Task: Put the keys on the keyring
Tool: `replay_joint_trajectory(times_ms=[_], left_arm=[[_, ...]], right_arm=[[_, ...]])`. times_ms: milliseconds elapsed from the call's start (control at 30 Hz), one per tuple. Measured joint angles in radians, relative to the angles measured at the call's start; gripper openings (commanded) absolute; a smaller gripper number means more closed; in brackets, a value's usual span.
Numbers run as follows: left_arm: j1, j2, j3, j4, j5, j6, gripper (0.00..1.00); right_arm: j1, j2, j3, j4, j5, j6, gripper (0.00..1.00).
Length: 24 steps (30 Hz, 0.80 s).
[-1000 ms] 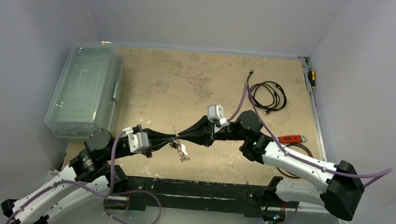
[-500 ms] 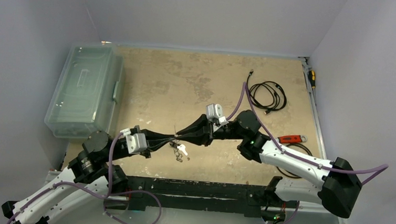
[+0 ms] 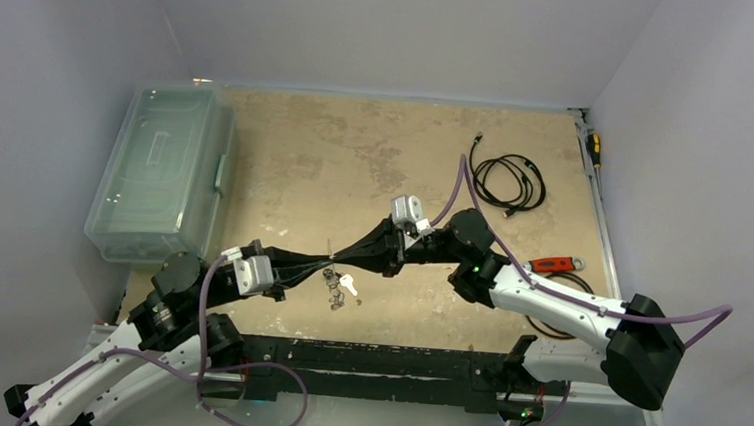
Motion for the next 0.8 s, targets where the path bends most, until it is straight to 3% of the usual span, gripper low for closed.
replay_joint_trajectory(times_ms=[133, 167, 233, 300, 333, 367, 600, 800], left_arm=[[0.0, -0.001, -0.002, 0.013, -0.001, 0.0, 0.0], [0.0, -0.002, -0.002, 0.015, -0.003, 0.0, 0.06], [0.0, -0.002, -0.002, 0.016, -0.008, 0.0, 0.37], [0.0, -0.002, -0.002, 0.016, -0.018, 0.004, 0.61], [0.0, -0.002, -0.002, 0.018, -0.025, 0.002, 0.79], [0.0, -0.003, -0.002, 0.019, -0.033, 0.003, 0.82], [0.0, -0.063, -0.002, 0.015, -0.092, 0.001, 0.81], [0.0, -0.065, -0.002, 0.001, -0.145, 0.005, 0.8]], right_arm=[[-0.001, 0.0, 0.0, 0.014, -0.003, 0.001, 0.0], [-0.001, -0.002, 0.0, 0.015, -0.003, 0.0, 0.0], [0.0, -0.007, 0.002, 0.002, -0.002, -0.013, 0.0], [0.0, -0.024, 0.008, -0.046, 0.003, -0.057, 0.0], [0.0, -0.036, 0.011, -0.078, 0.011, -0.089, 0.0], [0.001, -0.053, 0.018, -0.126, 0.03, -0.13, 0.0], [0.018, -0.127, 0.188, -0.532, 0.198, -0.417, 0.0], [0.165, -0.072, 0.392, -0.879, 0.484, -0.626, 0.0]])
